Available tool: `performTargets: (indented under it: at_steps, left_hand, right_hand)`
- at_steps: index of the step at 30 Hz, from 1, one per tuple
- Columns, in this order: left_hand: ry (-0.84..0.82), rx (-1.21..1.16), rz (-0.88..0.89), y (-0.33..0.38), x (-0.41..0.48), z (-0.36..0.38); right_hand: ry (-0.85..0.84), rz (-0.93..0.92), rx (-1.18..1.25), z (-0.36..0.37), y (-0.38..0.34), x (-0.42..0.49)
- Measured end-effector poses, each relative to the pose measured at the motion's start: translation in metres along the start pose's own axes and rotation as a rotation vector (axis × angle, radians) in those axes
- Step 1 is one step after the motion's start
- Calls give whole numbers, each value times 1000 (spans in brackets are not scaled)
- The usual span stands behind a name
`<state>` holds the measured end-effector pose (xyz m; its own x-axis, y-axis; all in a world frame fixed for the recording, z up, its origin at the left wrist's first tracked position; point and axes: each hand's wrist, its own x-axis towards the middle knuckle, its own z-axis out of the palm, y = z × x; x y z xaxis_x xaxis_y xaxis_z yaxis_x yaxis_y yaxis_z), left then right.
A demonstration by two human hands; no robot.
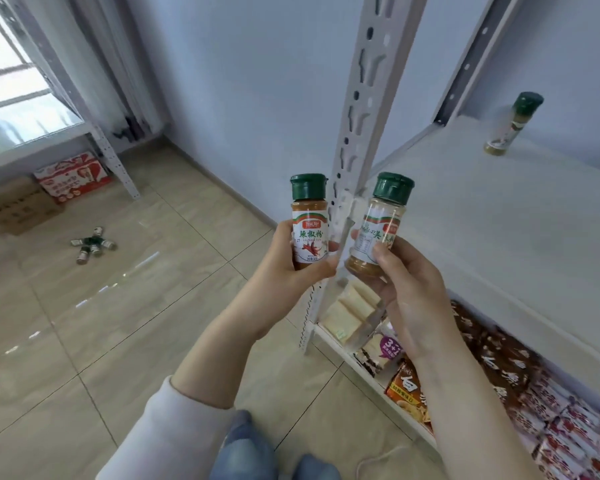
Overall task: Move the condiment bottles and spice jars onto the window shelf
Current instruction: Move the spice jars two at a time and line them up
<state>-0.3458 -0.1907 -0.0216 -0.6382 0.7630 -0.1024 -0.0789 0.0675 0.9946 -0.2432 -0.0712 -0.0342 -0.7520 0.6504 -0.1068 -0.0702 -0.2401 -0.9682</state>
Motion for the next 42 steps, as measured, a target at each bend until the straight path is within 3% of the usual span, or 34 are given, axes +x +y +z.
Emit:
performTargets:
  at_steps: [11,22,29,42]
  left_hand:
    - [343,-62,-15,-22,-48,-222]
    - [594,-158,-81,-59,-61,-402]
    - [664,-163,-97,-71,12,-488]
    - [772,-112,-21,-25,186,-658]
  right_hand:
    - [-355,177,61,230,75,39]
    - [-511,288,-5,412,136,88]
    - [-563,311,-89,489,165,182]
    - [-665,244,-96,638,160,392]
